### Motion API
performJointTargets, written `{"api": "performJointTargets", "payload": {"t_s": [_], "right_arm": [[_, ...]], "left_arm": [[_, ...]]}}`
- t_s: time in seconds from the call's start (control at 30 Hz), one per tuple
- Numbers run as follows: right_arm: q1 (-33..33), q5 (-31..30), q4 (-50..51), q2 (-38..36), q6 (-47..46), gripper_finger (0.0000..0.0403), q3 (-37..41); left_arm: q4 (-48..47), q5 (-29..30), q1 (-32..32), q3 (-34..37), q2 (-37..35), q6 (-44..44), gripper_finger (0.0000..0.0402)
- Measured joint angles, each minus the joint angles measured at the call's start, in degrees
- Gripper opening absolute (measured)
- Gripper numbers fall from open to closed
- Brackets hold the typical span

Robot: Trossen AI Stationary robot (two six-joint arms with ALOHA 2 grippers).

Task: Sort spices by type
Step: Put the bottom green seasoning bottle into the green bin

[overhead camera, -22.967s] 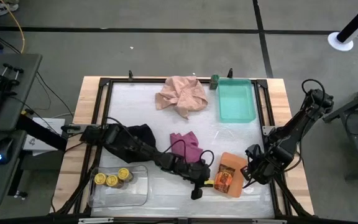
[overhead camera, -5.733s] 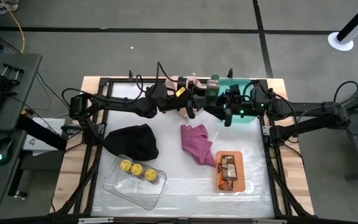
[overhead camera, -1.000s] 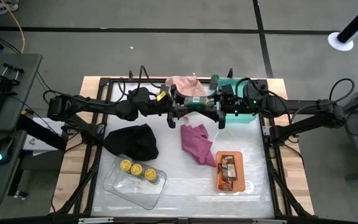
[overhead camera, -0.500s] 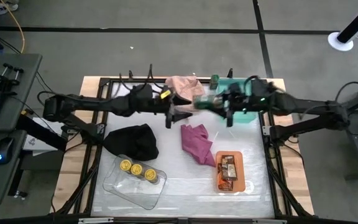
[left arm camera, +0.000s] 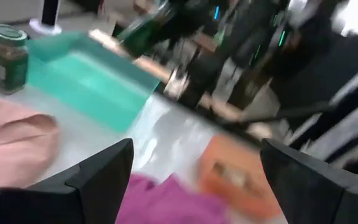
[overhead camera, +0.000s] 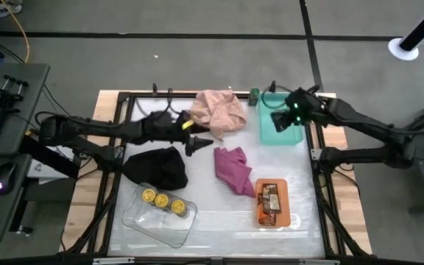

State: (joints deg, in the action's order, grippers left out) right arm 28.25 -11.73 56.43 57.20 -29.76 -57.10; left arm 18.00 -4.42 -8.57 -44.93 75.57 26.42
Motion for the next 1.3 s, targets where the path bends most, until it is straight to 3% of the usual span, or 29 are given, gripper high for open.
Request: {"api": "performJointTargets", "payload": {"t_s": [0.1, 0.17, 0.43, 0.63, 0.87, 1.3], "right_arm": [[7.7, 0.3, -3.1, 5.1, 1.6, 0.019, 1.3], [12.2, 2.3, -6.0, 10.3, 3.0, 0.019, 1.3], [25.8, 8.5, -7.4, 32.2, 7.9, 0.019, -7.7], [27.5, 10.6, -5.4, 42.3, 8.2, 0.019, -17.5], [27.2, 10.8, 0.7, 49.6, 6.1, 0.019, -27.7], [26.8, 12.7, 2.8, 50.9, -1.6, 0.019, -27.4]], "left_arm": [[13.1, 4.8, 2.9, 6.1, 0.6, 6.7, 0.033], [16.9, 7.6, 4.9, 8.4, 0.9, 9.6, 0.033], [21.2, 11.4, 11.9, 9.6, 0.9, 12.8, 0.033], [24.6, 16.4, 15.7, 9.6, 0.9, 13.9, 0.033], [25.6, 17.3, 16.6, 9.6, -0.3, 11.4, 0.033], [24.7, 17.9, 13.0, 9.6, -9.1, 1.3, 0.033]]}}
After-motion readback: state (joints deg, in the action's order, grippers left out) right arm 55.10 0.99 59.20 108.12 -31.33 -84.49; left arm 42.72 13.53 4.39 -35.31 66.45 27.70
